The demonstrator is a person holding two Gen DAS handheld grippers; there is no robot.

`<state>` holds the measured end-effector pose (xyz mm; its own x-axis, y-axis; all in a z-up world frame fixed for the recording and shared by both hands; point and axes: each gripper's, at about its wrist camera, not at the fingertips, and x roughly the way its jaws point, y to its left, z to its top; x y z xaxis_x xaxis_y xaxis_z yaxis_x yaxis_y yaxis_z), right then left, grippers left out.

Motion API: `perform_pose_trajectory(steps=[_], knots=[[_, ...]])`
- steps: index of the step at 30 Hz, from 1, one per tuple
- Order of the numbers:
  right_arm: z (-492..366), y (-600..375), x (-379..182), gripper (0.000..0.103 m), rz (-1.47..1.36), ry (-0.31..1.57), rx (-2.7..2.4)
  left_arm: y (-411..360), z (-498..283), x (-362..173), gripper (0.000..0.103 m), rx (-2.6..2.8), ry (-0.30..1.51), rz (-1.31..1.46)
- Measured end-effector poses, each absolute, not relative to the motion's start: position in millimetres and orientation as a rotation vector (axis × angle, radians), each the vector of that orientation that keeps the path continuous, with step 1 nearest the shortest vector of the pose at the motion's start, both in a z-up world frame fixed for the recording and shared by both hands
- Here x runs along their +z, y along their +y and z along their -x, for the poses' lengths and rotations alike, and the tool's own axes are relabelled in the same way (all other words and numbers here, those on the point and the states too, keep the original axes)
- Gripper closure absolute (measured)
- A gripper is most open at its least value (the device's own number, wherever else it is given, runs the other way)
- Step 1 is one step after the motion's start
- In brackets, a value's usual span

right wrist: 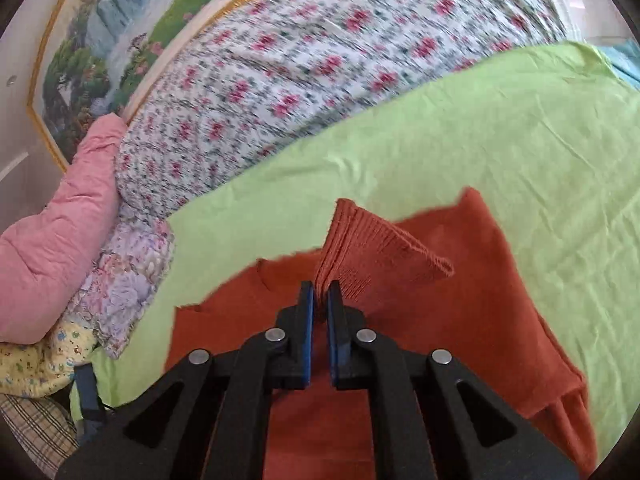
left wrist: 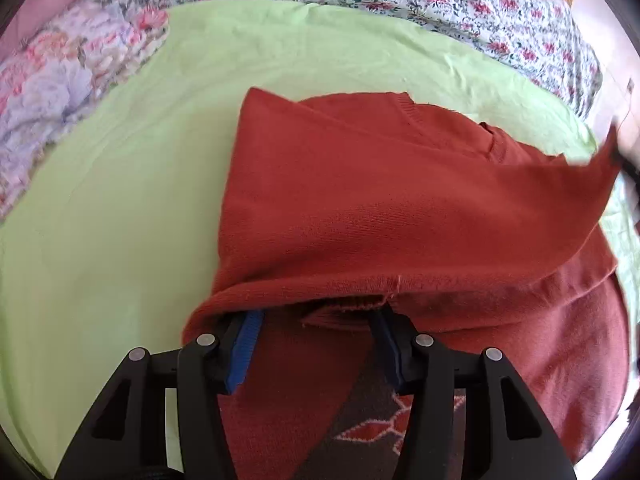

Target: Fold small clothes

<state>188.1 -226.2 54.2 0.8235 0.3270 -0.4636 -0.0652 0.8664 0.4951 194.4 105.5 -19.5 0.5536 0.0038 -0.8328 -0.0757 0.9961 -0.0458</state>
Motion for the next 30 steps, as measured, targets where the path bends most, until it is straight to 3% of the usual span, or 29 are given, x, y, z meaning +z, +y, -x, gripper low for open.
perform_pose_trajectory(steps=[2,6,8,19,25,30], knots=[[-191.8,-218.5,80.8,0.096,-0.488,0.512,0.261,114.0,-198.3,-19.6,0.05,0.094,0.986,0.103],[-188.0,-209.8,129.1,0.096,-0.504,0.384,0.363,138.6,-197.9,-12.2,0.067,0.137,0.948,0.237],[-182.6,-204.6,136.6,0.096,-0.461,0.367,0.365,137.9,-195.5,-13.3,0.067,0.136,0.949,0.229],[-184.4,-254.0,-7.2,0.096,-0.572,0.666,0.163,133.1,-189.2,-24.4,0.068,0.119,0.971,0.199],[-175.6,-257.0,2.6,0.096,-0.486,0.629,0.134,129.5,-178.9,-24.9,0.067,0.085,0.985,0.182],[-187.1,-261.9,-23.5,0.092,-0.533,0.831,0.138,135.3,-169.4,-25.6,0.067,0.063,1.009,0.185]])
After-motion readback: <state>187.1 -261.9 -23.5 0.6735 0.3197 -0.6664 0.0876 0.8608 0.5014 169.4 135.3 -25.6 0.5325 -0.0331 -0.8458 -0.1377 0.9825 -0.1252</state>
